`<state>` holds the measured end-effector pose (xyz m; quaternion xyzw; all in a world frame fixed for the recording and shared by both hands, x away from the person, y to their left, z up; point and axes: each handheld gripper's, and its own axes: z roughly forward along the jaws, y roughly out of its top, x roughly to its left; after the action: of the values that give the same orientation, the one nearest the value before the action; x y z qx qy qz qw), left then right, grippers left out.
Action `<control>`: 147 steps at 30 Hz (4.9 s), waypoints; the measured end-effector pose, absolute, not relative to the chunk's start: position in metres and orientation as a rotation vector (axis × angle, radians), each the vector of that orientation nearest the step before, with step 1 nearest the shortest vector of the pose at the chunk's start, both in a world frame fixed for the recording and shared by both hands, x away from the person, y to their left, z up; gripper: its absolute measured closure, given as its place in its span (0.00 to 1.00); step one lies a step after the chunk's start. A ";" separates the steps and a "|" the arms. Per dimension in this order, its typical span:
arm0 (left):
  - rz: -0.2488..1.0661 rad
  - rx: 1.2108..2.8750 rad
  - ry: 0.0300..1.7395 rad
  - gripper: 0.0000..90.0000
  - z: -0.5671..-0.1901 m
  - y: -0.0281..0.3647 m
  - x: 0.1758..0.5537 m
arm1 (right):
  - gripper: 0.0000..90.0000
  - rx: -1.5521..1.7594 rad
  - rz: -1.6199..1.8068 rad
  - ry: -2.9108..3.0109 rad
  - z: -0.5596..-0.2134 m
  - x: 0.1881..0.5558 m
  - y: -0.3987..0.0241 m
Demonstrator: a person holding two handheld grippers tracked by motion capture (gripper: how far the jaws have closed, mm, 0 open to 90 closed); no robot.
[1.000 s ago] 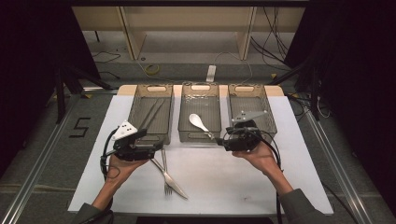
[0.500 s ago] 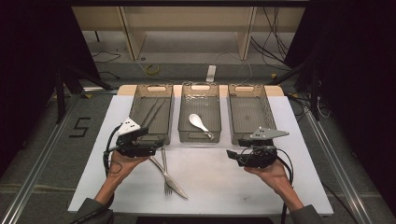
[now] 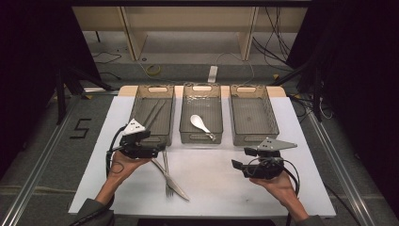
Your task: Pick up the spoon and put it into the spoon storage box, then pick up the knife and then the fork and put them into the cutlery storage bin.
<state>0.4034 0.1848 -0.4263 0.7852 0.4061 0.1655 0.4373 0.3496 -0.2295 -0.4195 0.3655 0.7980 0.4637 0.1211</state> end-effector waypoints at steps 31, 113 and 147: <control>0.382 2.173 1.041 0.64 -0.445 0.182 0.420 | 0.32 1.070 1.369 2.315 -0.424 0.330 -0.241; 0.098 2.692 1.038 0.58 -0.451 0.181 0.363 | 0.32 1.021 1.304 2.379 -0.424 0.328 -0.238; 0.074 2.861 0.811 0.72 -0.462 0.174 0.359 | 0.32 1.018 1.292 2.397 -0.425 0.329 -0.237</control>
<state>0.3587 0.1744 -0.4618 0.9584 0.2717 0.0247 0.0835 0.3288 -0.2366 -0.4246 0.3478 0.8189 0.4413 0.1171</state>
